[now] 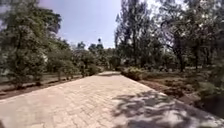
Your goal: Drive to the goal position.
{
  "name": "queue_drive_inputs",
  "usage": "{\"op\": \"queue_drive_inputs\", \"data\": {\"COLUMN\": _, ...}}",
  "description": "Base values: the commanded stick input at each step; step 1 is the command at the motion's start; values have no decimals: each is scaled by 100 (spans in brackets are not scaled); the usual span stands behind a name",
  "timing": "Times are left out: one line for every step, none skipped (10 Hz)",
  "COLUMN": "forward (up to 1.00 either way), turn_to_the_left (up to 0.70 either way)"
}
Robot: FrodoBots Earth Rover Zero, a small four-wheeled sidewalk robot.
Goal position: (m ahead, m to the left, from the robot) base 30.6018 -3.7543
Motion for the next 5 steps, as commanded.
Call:
{"op": "queue_drive_inputs", "data": {"forward": 50, "turn_to_the_left": 23}}
{"op": "queue_drive_inputs", "data": {"forward": 50, "turn_to_the_left": 3}}
{"op": "queue_drive_inputs", "data": {"forward": 50, "turn_to_the_left": 0}}
{"op": "queue_drive_inputs", "data": {"forward": 50, "turn_to_the_left": 0}}
{"op": "queue_drive_inputs", "data": {"forward": 50, "turn_to_the_left": 0}}
